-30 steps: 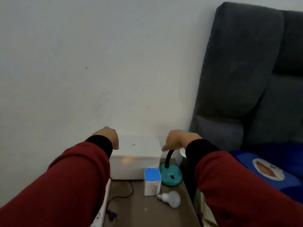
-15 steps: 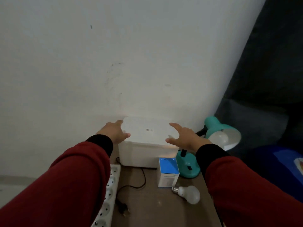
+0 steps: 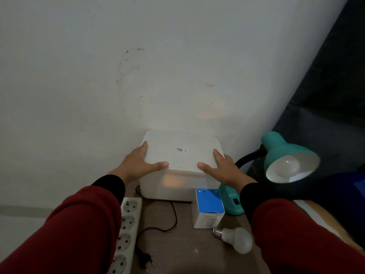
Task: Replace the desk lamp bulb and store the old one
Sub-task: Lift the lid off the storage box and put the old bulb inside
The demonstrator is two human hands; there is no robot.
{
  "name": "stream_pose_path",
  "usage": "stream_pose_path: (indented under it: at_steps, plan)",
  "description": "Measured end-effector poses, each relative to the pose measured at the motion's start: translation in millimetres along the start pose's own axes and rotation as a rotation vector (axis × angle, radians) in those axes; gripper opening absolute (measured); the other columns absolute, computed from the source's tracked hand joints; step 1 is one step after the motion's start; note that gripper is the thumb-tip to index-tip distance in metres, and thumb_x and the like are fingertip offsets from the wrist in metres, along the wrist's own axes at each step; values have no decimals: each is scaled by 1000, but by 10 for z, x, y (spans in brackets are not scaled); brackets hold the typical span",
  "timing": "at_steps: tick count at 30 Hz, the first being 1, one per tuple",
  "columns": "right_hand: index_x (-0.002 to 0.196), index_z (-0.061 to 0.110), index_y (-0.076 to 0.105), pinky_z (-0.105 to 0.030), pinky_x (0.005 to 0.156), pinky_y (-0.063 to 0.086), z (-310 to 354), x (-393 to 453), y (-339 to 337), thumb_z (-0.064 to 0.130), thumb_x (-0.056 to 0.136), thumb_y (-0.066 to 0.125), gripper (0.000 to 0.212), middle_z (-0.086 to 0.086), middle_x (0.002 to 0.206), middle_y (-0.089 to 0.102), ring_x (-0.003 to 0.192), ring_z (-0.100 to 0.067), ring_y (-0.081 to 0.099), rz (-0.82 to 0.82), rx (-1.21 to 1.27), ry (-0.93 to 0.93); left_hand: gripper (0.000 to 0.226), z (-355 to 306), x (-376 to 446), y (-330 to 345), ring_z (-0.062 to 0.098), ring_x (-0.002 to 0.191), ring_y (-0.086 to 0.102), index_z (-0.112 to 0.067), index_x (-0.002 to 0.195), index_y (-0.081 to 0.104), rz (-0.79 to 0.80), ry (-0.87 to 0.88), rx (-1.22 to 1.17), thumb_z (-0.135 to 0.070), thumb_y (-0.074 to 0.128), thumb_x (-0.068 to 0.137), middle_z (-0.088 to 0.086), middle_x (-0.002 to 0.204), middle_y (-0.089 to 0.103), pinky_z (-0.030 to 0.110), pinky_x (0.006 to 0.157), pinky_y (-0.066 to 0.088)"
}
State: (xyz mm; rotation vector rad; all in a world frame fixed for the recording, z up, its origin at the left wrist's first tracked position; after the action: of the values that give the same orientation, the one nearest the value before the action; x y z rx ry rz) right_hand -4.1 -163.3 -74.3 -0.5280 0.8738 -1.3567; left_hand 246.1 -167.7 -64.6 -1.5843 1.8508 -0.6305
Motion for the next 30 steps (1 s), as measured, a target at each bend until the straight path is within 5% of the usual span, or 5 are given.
stream_pose_path:
  at_steps: [7, 15, 30]
  plan:
    - [151, 17, 7, -42, 118, 22, -9, -28, 7, 67, 58, 73, 125, -7, 158, 9, 145, -27, 17, 33, 3, -44, 122, 22, -12, 20, 23, 141, 26, -12, 152, 5, -65, 28, 26, -49, 80, 63, 4, 154, 24, 31, 113, 25]
    - [148, 10, 21, -28, 105, 30, 124, -112, -171, 51, 75, 70, 97, -9, 149, 31, 136, -24, 32, -13, -31, -103, 119, -40, -33, -48, 23, 137, 32, -12, 151, 9, -97, 28, -24, -50, 79, 64, 4, 150, 31, 33, 109, 31]
    - [150, 11, 19, -33, 115, 26, 281, -253, -411, 48, 83, 63, 89, -4, 156, 24, 142, -23, 27, -107, 102, -122, 121, -247, -208, -336, 24, 138, 31, -13, 151, 8, -181, 58, -37, -54, 78, 62, 4, 151, 29, 35, 111, 32]
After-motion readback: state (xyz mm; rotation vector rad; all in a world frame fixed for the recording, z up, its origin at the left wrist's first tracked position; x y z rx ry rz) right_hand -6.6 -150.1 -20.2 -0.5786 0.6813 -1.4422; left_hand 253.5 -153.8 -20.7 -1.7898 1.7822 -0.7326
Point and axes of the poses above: each hand's wrist, its own x-axis towards the middle knuckle, its own y-axis out of the palm, z = x × y, the point moved 9 cm from there along x, towards the middle knuckle
